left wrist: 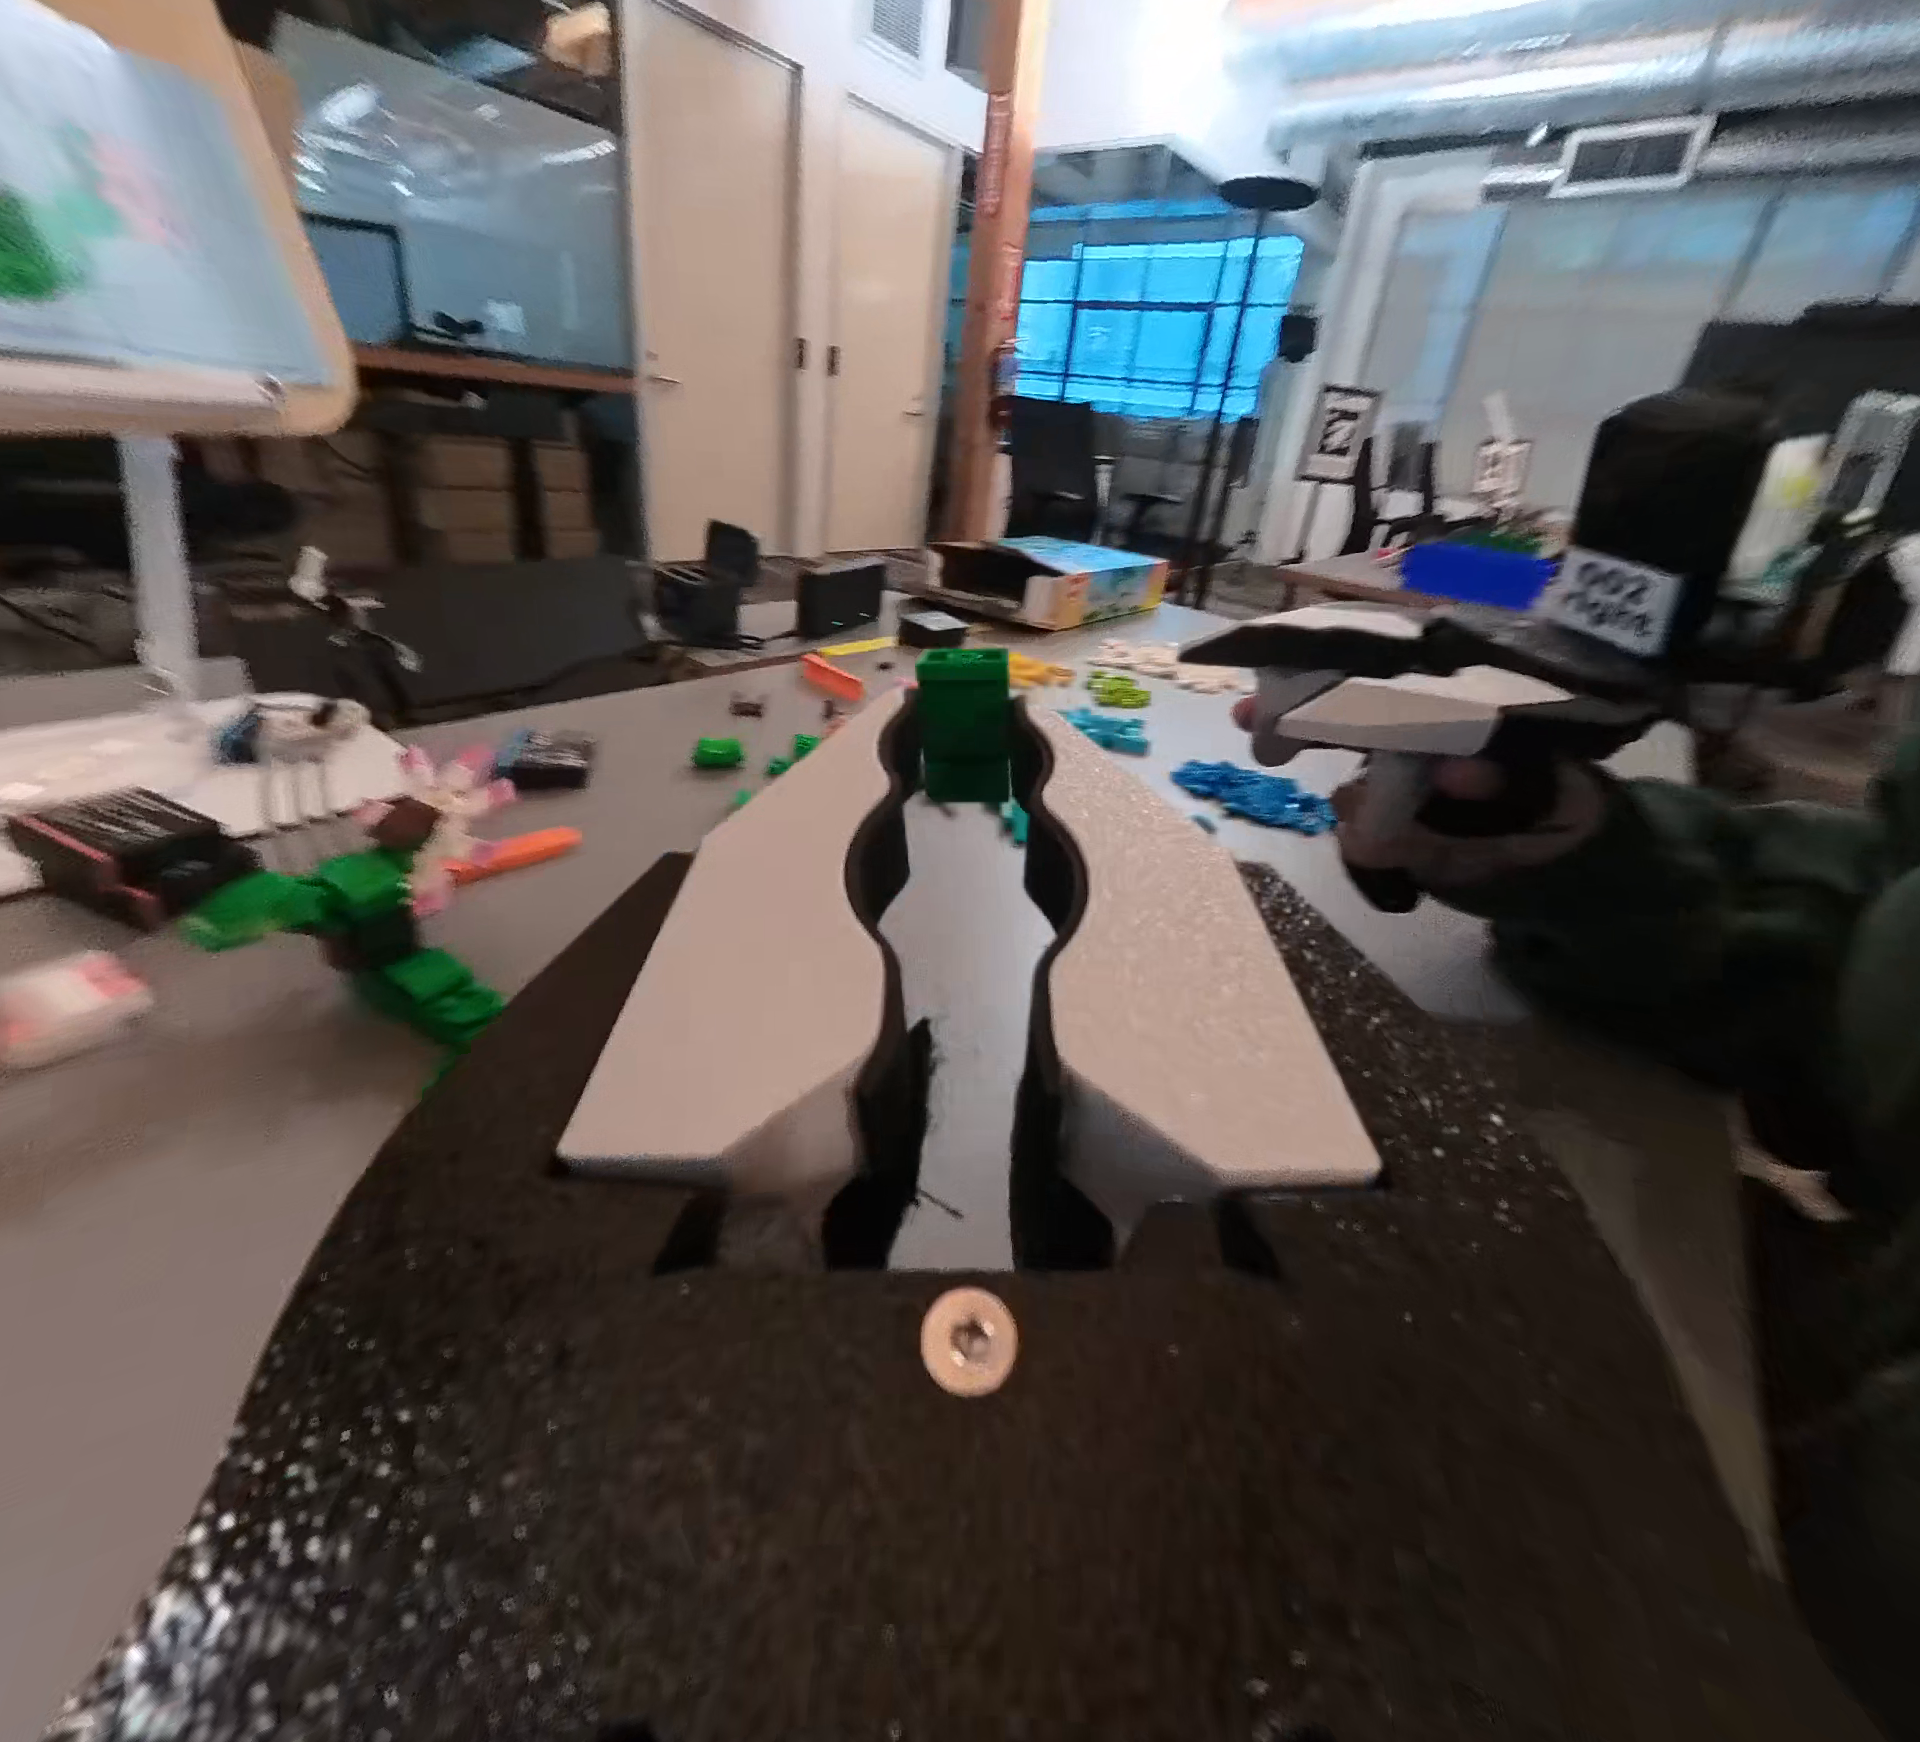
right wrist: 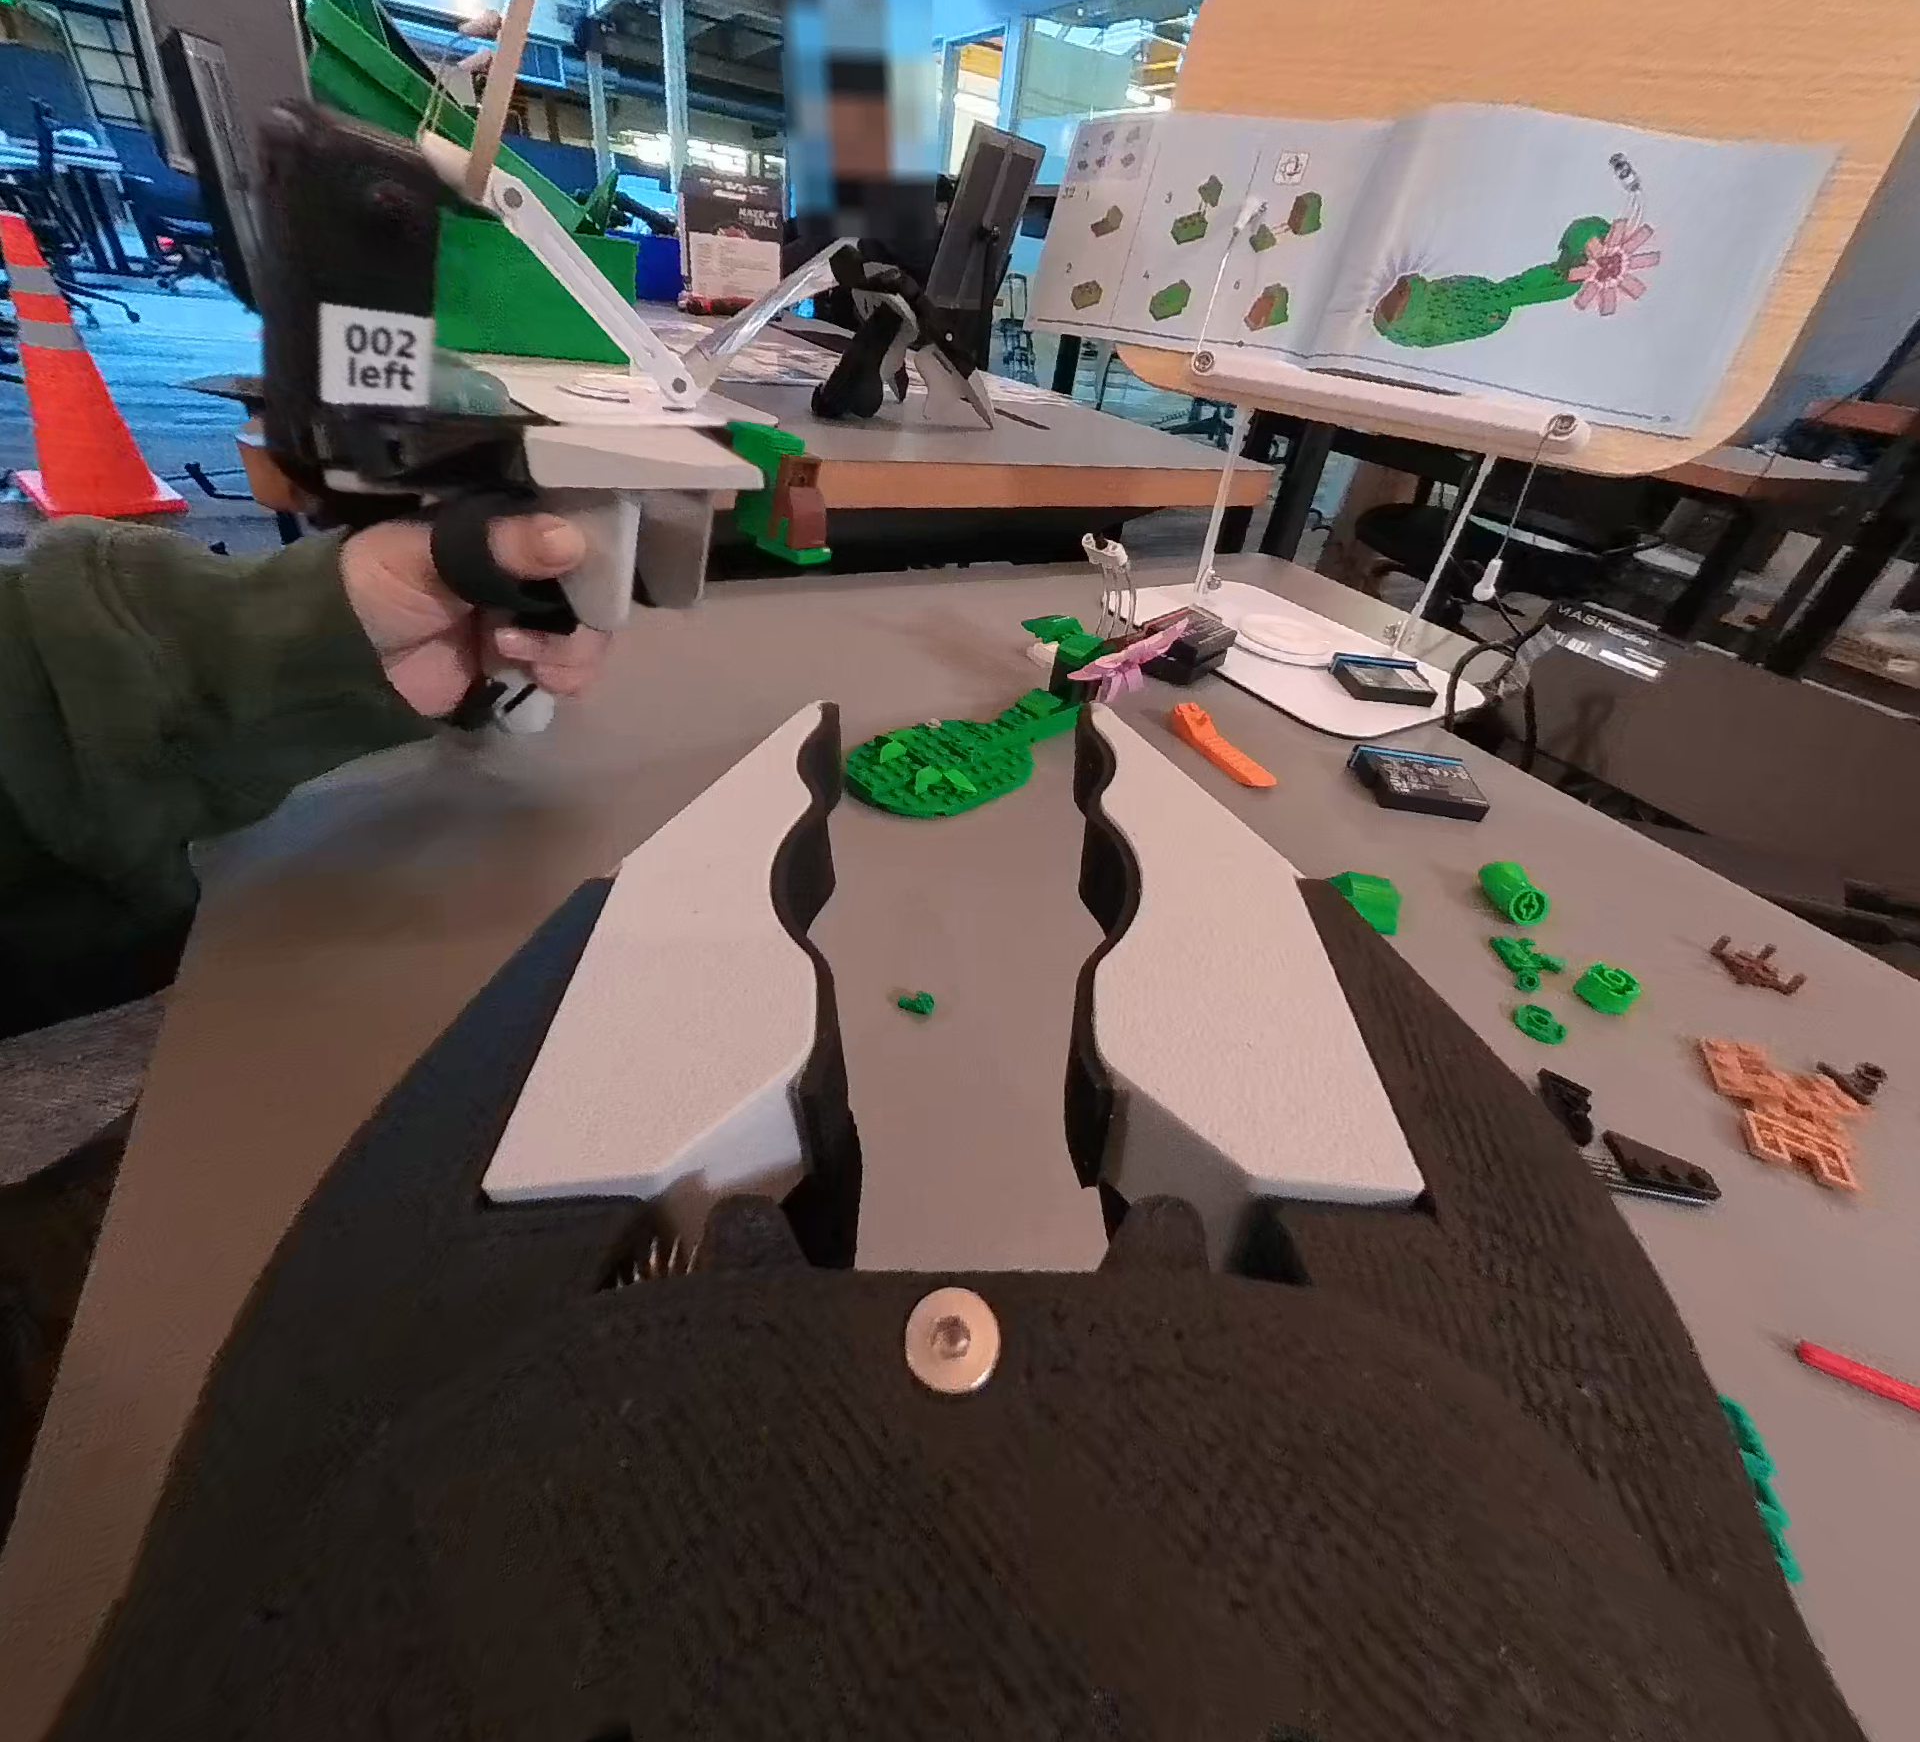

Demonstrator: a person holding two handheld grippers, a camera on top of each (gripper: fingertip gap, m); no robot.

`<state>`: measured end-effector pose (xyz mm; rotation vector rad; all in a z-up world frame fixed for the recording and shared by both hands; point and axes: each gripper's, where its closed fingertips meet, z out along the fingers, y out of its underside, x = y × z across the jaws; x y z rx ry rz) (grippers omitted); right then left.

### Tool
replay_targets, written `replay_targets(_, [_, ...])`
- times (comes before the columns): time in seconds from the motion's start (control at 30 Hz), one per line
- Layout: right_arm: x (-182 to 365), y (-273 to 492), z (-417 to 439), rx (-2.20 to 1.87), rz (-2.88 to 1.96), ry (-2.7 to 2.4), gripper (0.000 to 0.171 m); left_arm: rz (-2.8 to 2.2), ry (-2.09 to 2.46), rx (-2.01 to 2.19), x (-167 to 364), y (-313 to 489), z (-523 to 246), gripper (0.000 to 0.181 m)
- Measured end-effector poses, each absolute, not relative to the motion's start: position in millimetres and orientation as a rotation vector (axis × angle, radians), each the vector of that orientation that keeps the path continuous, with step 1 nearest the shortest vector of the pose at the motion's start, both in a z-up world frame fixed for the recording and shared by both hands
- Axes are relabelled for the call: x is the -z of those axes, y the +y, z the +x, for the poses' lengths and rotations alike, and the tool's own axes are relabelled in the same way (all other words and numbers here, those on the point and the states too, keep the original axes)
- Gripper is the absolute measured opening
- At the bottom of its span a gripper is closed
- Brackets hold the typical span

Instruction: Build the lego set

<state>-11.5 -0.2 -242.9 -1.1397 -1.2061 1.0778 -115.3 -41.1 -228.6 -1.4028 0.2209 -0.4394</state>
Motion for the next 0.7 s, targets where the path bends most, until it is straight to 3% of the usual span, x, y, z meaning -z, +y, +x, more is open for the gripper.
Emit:
replay_targets(0.37, [242.2,-1.0,-10.3,-1.111,-1.148,-1.197,0.044,-1.365,0.260,0.262,223.0,-43.5,-121.5,0.013])
replay_targets(0.7, [236.7,-15.3,-15.8,-1.133,-1.055,-1.249,0.039,-1.104,-0.001,1.149,177.8,-64.7,-120.5,0.013])
